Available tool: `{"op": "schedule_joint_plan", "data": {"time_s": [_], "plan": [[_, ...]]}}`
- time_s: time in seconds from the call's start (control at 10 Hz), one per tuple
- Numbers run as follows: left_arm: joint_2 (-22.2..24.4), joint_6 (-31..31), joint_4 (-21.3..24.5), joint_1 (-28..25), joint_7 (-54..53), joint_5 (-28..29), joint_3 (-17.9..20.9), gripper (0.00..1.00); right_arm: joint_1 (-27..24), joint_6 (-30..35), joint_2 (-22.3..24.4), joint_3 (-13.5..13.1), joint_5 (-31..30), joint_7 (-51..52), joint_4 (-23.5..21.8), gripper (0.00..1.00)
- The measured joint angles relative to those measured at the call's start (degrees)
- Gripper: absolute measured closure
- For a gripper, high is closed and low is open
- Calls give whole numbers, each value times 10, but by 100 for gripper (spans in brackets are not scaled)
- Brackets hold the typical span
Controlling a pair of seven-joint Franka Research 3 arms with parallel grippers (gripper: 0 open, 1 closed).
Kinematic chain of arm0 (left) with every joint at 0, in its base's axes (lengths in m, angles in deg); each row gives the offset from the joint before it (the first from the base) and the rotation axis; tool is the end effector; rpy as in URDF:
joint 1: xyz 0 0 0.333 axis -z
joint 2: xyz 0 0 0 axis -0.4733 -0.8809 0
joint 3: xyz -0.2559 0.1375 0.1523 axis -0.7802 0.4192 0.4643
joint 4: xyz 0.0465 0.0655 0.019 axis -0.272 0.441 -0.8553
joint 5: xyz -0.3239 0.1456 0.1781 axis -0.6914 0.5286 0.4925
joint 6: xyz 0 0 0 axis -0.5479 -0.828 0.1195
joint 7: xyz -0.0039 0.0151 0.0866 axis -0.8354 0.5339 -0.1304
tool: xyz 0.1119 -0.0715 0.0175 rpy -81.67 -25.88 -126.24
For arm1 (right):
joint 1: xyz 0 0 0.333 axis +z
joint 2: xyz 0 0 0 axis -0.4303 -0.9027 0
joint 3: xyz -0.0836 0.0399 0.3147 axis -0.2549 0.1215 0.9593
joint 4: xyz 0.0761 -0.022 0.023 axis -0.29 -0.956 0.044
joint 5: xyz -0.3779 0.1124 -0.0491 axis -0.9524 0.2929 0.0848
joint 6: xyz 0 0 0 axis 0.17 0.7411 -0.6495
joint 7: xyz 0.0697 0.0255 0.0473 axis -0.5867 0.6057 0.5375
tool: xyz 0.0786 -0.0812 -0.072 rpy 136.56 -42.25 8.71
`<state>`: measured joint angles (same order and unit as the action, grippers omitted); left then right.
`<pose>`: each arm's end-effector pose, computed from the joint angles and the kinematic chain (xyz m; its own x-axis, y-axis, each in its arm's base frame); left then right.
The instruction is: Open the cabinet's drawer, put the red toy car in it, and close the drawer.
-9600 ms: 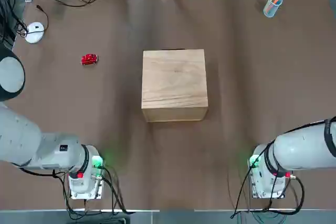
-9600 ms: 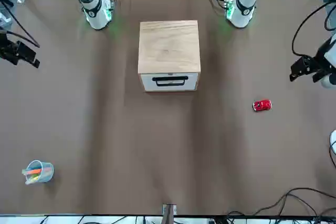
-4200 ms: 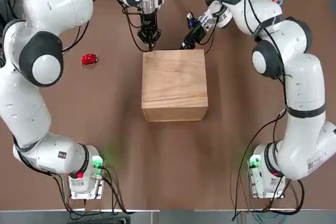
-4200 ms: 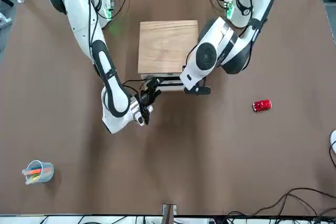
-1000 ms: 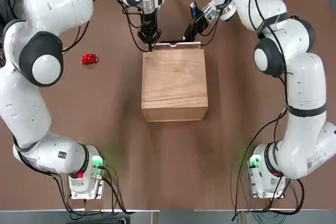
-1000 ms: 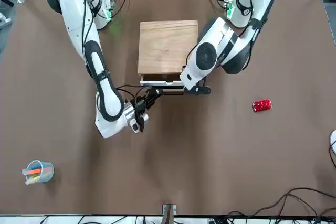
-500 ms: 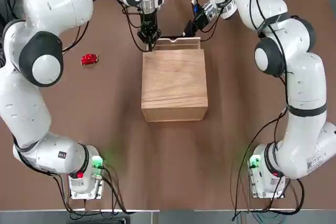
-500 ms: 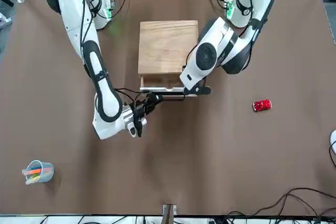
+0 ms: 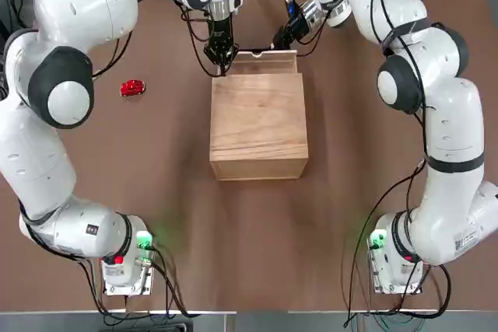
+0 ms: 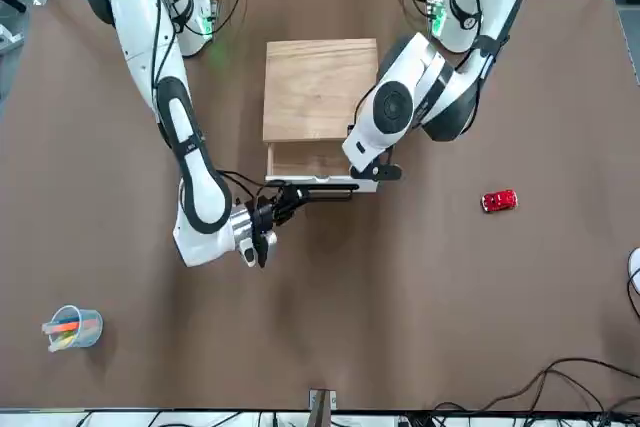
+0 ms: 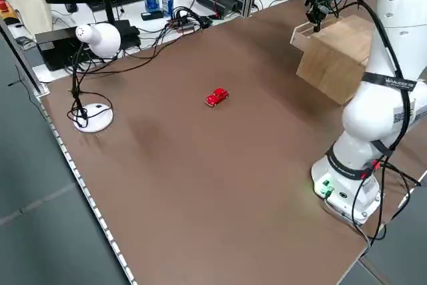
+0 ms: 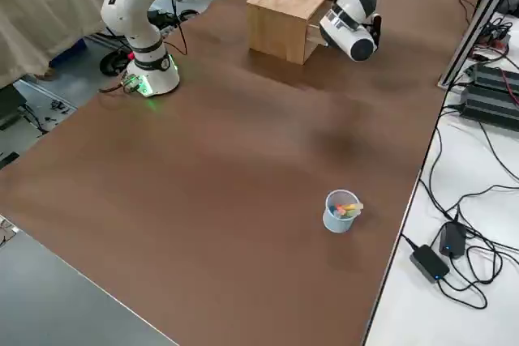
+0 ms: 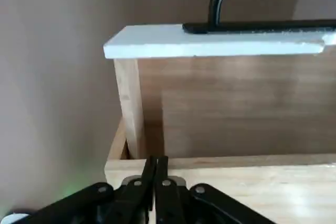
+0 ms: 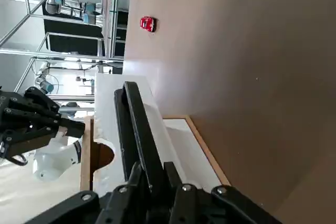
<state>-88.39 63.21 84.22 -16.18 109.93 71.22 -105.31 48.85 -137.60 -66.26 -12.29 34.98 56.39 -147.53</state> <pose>0.4956 -0.4063 0.3589 0.9410 -0.0410 -0.3360 -0.0374 -0.9992 0.0173 0.6346 0.3623 0.2058 0.8910 0.4456 0.0867 0.2354 -0.2902 -0.9275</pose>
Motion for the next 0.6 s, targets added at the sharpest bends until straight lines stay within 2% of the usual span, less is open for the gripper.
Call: {"op": "schedule_joint_plan", "data": {"time_s": [0.6], "plan": [[0, 0, 0, 0, 0, 0, 0, 94, 0, -33, 0, 1, 10, -10, 2, 79]]}}
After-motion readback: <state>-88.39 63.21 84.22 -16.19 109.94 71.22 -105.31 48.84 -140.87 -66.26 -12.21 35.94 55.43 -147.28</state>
